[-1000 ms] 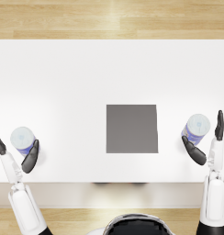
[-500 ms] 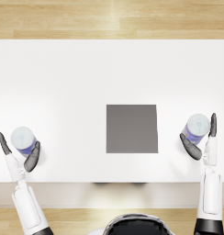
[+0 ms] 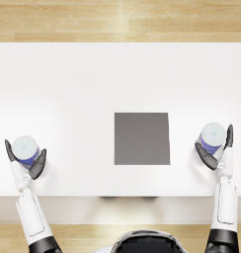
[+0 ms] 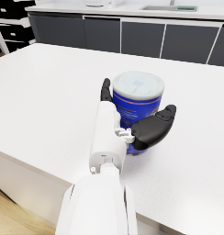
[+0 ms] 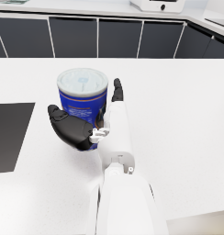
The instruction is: Pick up the blue can on the left and place it in the middle, then pick up the blue can on the right and place it on top of the can in the middle
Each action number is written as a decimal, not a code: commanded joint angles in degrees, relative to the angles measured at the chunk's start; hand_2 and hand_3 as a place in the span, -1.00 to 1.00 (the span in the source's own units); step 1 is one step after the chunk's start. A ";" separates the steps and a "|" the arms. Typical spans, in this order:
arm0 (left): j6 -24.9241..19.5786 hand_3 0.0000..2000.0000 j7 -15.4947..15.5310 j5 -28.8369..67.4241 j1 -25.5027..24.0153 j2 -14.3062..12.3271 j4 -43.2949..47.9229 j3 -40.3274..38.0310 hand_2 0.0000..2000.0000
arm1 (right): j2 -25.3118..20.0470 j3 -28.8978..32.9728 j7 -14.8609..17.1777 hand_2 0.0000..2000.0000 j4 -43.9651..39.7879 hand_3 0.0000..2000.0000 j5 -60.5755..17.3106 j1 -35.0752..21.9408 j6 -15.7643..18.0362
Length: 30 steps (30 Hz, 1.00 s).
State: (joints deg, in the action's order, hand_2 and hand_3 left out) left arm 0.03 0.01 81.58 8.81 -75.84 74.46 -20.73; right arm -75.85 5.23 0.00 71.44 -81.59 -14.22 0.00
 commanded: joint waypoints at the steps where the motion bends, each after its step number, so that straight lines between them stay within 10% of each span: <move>1: 0.01 -1.00 0.00 0.01 3.09 0.77 -4.27 0.92 -1.00 | -0.15 -0.42 0.00 -1.00 -3.08 -1.00 0.00 -2.20 0.00; 8: -0.33 -1.00 0.09 0.01 4.15 0.72 -6.72 1.25 -1.00 | -0.84 0.18 -0.01 -1.00 -7.11 -1.00 0.00 -4.91 0.09; 9: -0.52 -0.67 0.13 0.00 3.68 0.58 -5.71 0.90 0.36 | -0.92 0.63 -0.01 -1.00 -6.65 -1.00 0.01 -4.70 0.19; 10: -1.97 -0.35 0.08 0.02 3.36 0.48 -5.06 0.93 1.00 | -1.02 0.58 0.00 0.36 -5.14 -0.67 0.01 -4.08 0.32; 11: -3.52 -0.02 0.00 0.02 2.52 0.24 -3.03 1.28 1.00 | -1.15 0.76 -0.05 1.00 -5.14 -0.35 0.02 -4.09 1.35; 14: -4.24 0.52 0.25 0.01 1.75 -0.23 1.53 1.87 1.00 | -1.41 1.18 0.08 1.00 1.36 0.52 -0.02 -3.02 2.78; 21: -3.98 0.52 0.64 0.00 3.20 -0.71 17.39 16.69 1.00 | -2.00 -4.42 -0.29 1.00 15.89 0.52 -0.02 -2.73 4.64; 30: -4.41 0.52 0.56 -7.56 11.98 -4.69 14.57 30.64 1.00 | -2.80 -4.67 -0.34 1.00 20.85 0.52 -0.02 -2.70 5.95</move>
State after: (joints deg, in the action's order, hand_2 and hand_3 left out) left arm -4.38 0.57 72.18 17.53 -79.46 89.79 6.59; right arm -78.67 0.69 -0.33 90.58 -81.61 -16.24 5.99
